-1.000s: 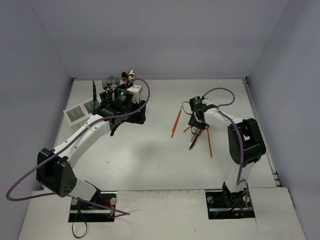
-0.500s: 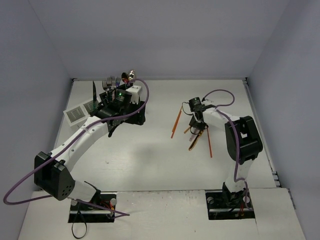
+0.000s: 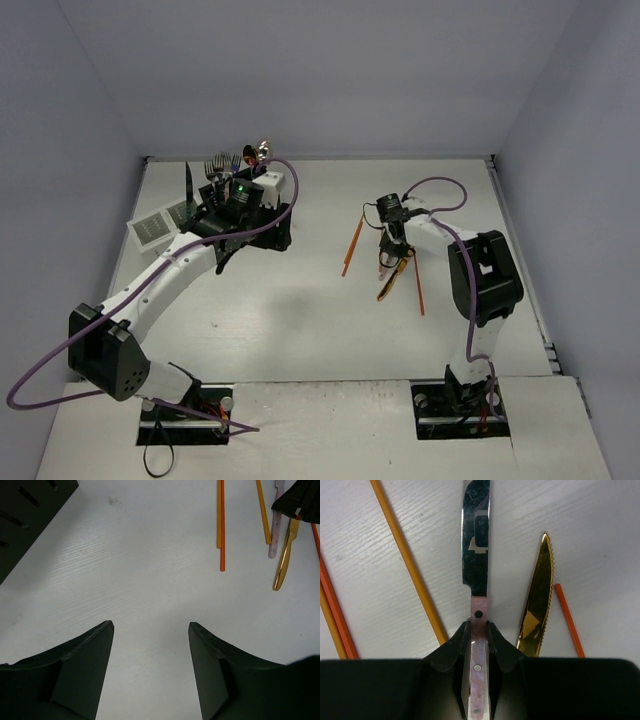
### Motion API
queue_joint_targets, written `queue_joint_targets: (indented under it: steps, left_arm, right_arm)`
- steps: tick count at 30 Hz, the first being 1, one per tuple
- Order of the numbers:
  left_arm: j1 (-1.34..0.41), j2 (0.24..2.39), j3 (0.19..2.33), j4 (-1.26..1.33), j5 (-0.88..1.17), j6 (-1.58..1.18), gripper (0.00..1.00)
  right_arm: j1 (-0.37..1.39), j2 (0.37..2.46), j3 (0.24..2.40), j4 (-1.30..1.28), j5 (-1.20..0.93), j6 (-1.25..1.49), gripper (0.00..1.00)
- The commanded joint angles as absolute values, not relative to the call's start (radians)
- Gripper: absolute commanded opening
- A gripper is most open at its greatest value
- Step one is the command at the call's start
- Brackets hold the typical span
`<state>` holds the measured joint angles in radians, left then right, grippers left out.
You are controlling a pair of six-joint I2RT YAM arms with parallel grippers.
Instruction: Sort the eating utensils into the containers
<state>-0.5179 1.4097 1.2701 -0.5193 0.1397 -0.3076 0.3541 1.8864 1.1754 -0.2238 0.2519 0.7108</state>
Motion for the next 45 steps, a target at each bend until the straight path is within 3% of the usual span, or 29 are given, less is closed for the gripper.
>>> queue_joint_targets:
  steps: [1, 6, 12, 20, 27, 36, 45]
  left_arm:
    - [-0.514, 1.374, 1.318, -0.491, 0.172, -0.329, 0.58]
    - [-0.514, 1.381, 1.361, -0.460, 0.249, -0.378, 0.58]
    - [-0.518, 1.382, 1.383, -0.284, 0.425, -0.558, 0.59]
    - [-0.575, 1.404, 1.398, -0.010, 0.515, -0.687, 0.61]
    - [-0.668, 1.436, 1.434, 0.077, 0.475, -0.660, 0.62]
    - [-0.728, 1.487, 1.486, 0.070, 0.371, -0.653, 0.61]
    - [-0.756, 1.540, 1.525, 0.009, 0.329, -0.682, 0.46]
  right_arm:
    - [0.365, 1.770, 1.150, -0.238, 0.312, 0.693, 0.00]
    - [0.394, 1.603, 1.138, -0.238, 0.336, 0.611, 0.00]
    - [0.548, 1.332, 1.111, -0.176, 0.318, 0.402, 0.00]
    - [0.598, 1.066, 1.011, 0.017, 0.033, 0.198, 0.00]
    - [0.601, 1.026, 1.013, 0.056, -0.130, 0.144, 0.00]
    - [0.603, 1.014, 1.024, 0.069, -0.158, 0.147, 0.00]
    - [0.603, 1.015, 1.026, 0.076, -0.146, 0.147, 0.00]
